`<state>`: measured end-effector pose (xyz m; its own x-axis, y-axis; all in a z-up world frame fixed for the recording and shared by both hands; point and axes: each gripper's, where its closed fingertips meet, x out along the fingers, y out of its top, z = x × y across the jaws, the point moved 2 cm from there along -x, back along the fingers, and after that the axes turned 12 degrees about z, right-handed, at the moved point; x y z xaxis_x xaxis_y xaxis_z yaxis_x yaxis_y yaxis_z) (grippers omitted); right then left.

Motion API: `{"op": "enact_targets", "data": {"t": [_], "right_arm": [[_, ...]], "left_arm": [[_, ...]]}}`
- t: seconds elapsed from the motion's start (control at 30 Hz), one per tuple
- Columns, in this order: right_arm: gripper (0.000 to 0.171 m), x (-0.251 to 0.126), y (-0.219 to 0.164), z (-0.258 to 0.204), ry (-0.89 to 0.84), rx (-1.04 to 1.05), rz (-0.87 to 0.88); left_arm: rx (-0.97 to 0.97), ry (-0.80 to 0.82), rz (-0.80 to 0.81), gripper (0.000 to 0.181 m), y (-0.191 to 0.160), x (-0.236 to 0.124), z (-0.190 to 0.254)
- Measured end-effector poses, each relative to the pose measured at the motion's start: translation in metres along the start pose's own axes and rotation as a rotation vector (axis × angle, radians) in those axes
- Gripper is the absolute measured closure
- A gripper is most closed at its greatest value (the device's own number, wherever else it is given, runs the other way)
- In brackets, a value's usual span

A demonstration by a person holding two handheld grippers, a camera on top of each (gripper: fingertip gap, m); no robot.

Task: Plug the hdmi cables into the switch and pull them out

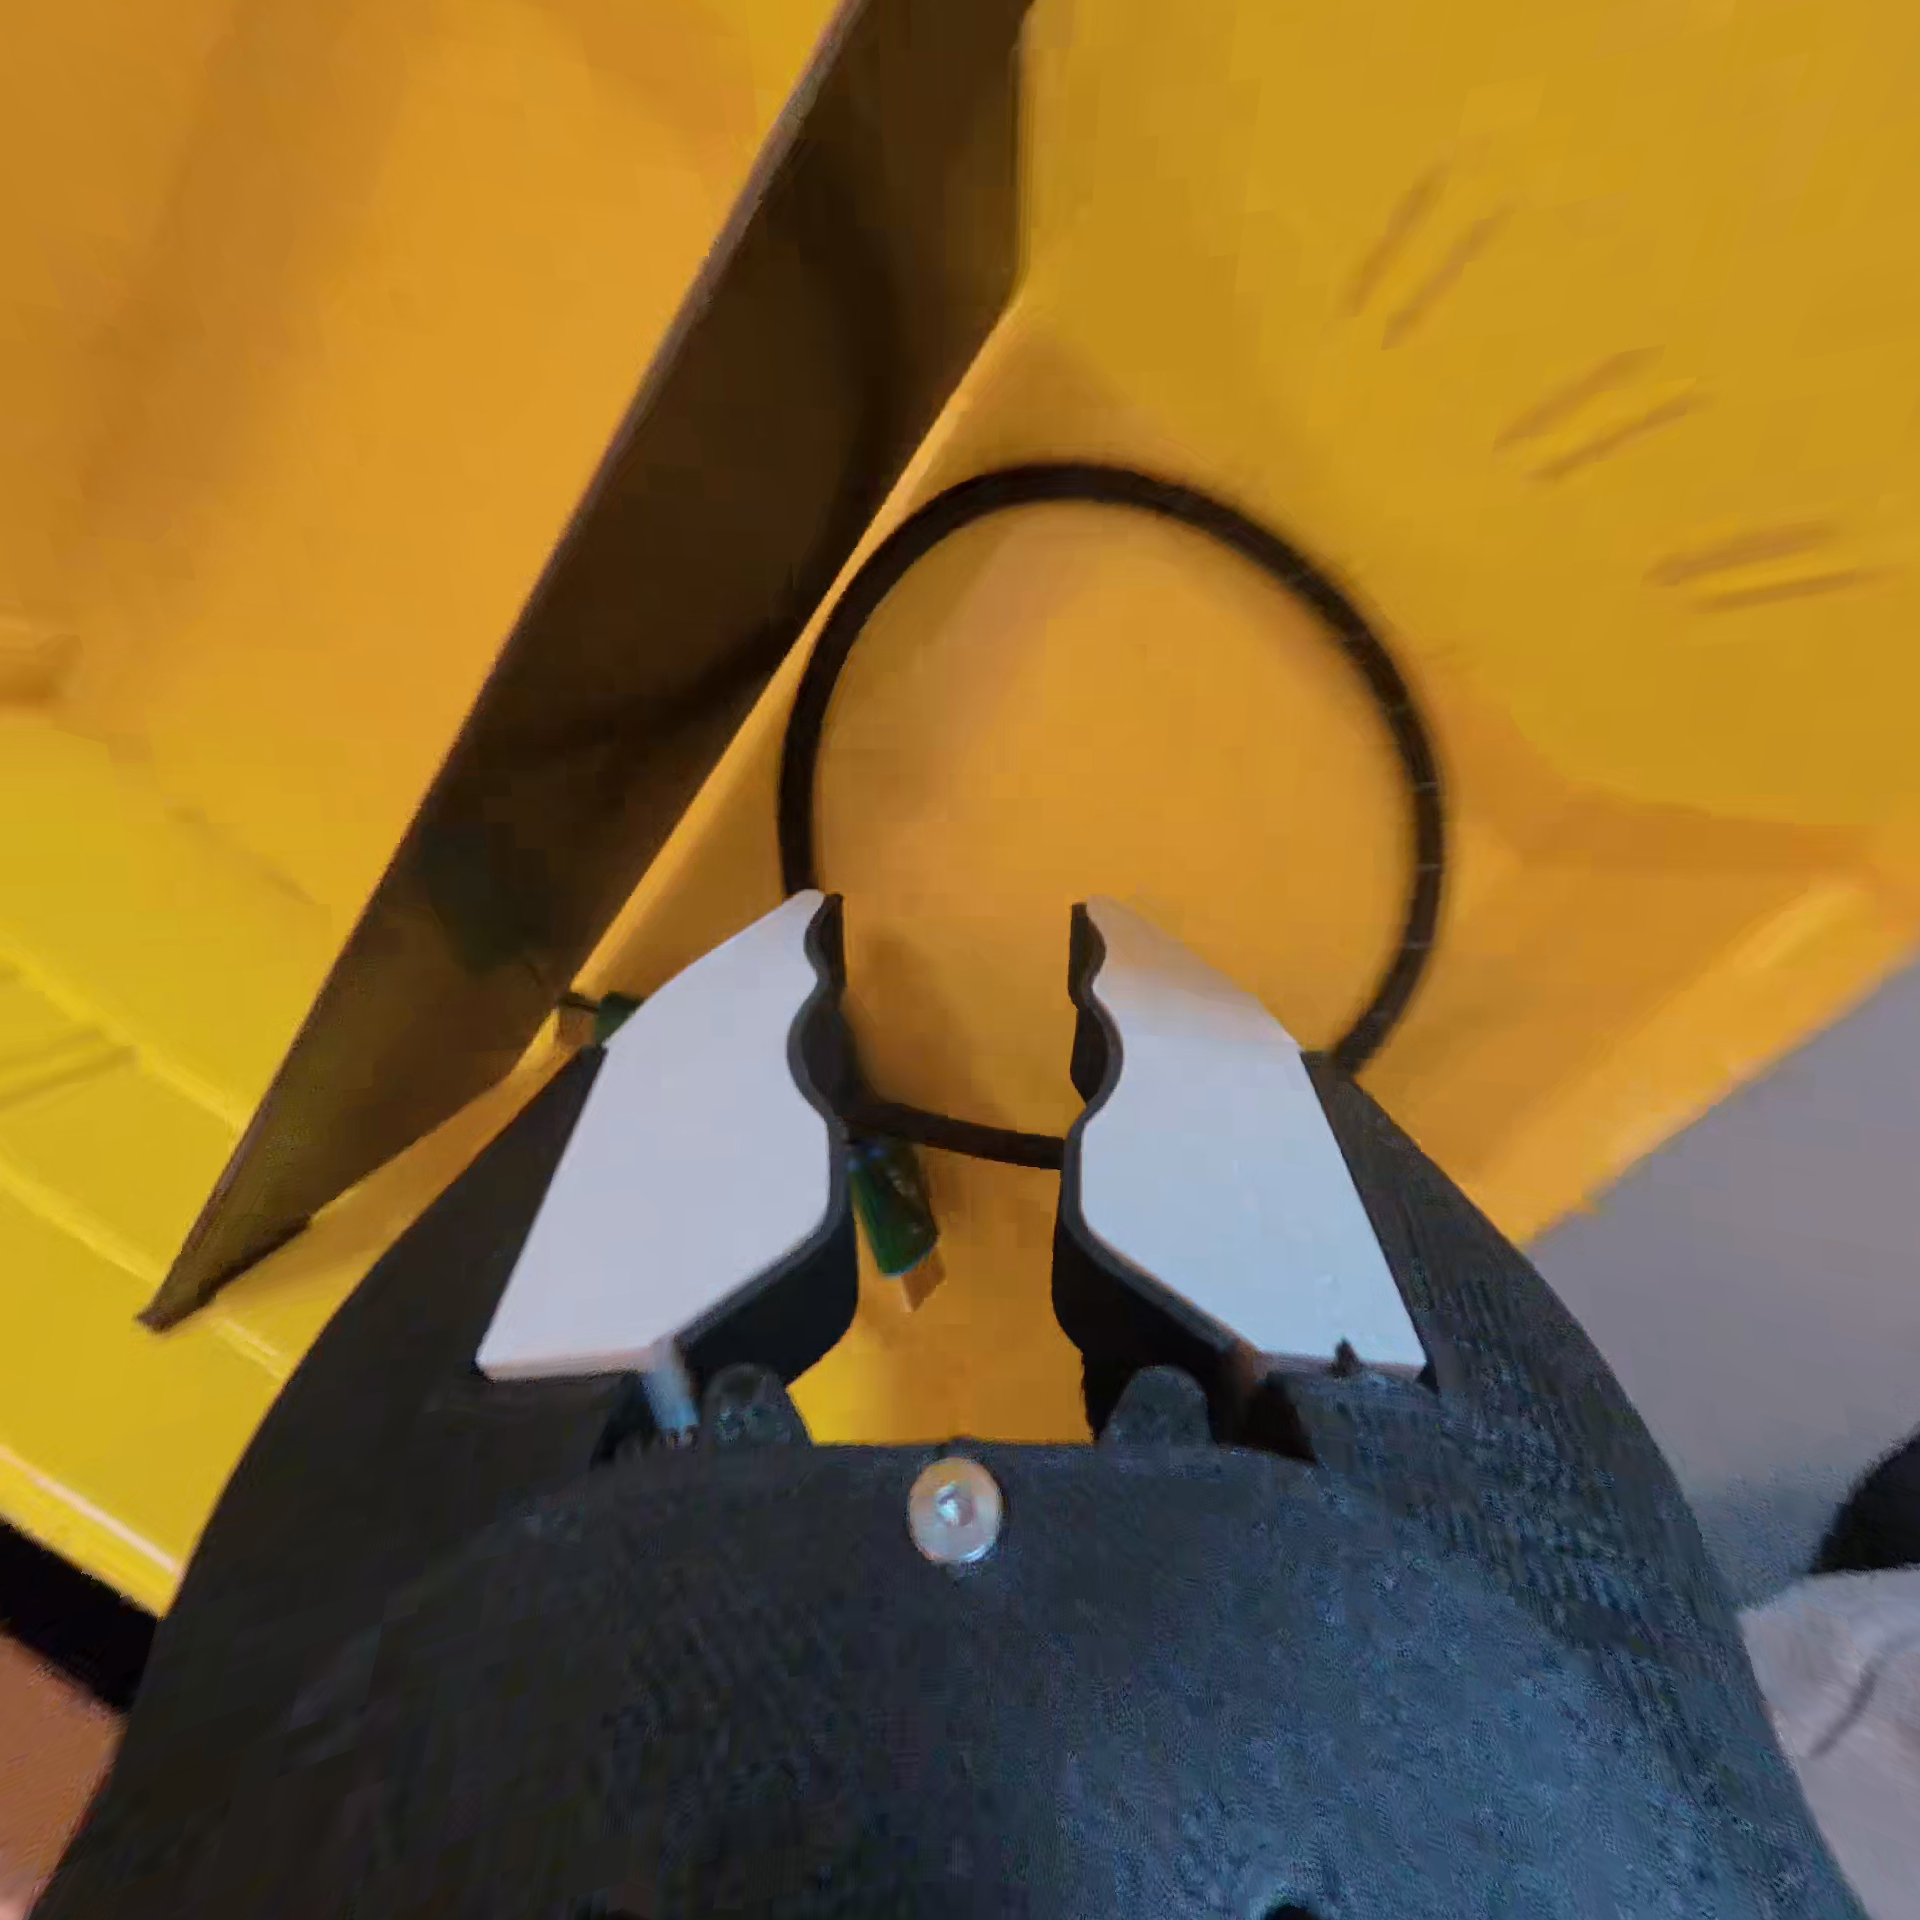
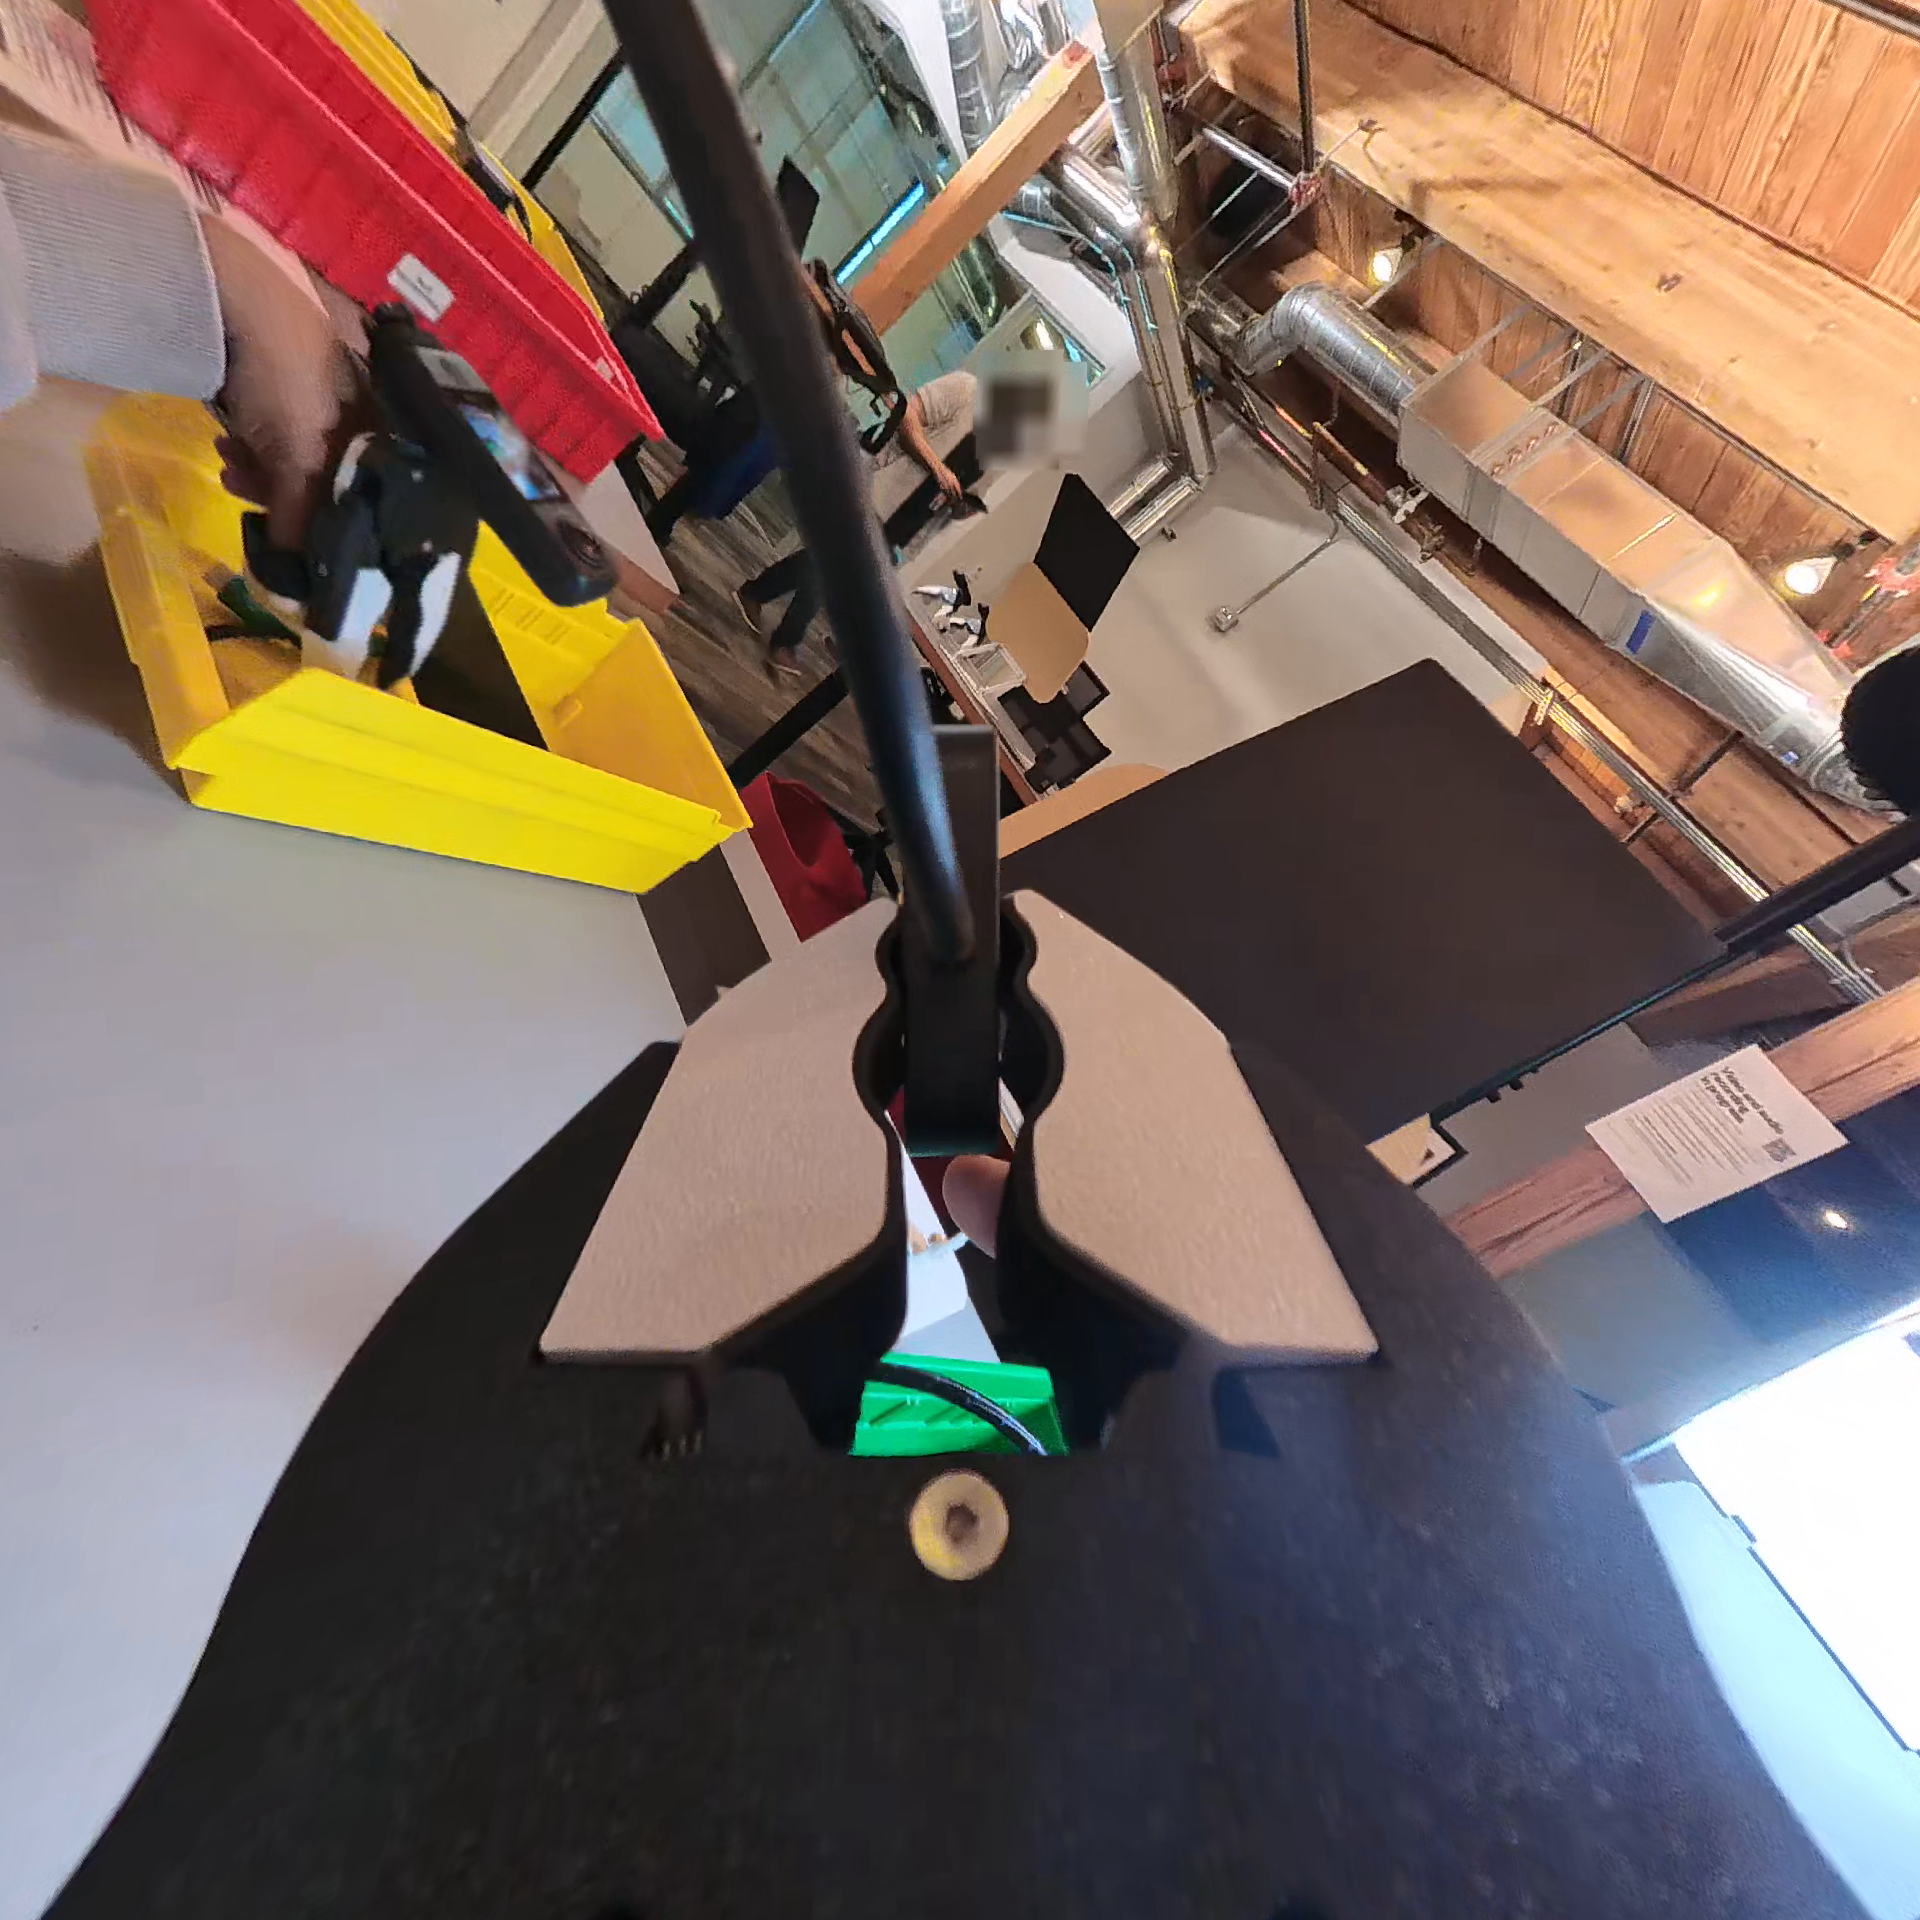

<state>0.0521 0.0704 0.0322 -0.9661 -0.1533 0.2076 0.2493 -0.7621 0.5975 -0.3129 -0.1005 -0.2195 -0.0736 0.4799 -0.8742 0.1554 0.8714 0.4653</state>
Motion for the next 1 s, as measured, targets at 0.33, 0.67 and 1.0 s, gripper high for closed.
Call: {"op": "enact_targets", "data": {"t": [0.33, 0.67, 1.0], "right_arm": [[0.157, 0.005, -0.010, -0.009, 0.037, -0.012, -0.046], [0.157, 0.000, -0.010, 0.001, 0.009, 0.009, -0.036], [0.157, -0.019, -0.011, 0.029, -0.078, 0.093, 0.007]], "left_arm": [[-0.097, 0.177, -0.016, 0.142, -0.007, 0.019, -0.036], [-0.065, 0.108, 0.031, 0.174, 0.004, 0.018, -0.027], [0.067, 0.084, 0.790, 0.175, 0.106, -0.147, 0.015]]}}
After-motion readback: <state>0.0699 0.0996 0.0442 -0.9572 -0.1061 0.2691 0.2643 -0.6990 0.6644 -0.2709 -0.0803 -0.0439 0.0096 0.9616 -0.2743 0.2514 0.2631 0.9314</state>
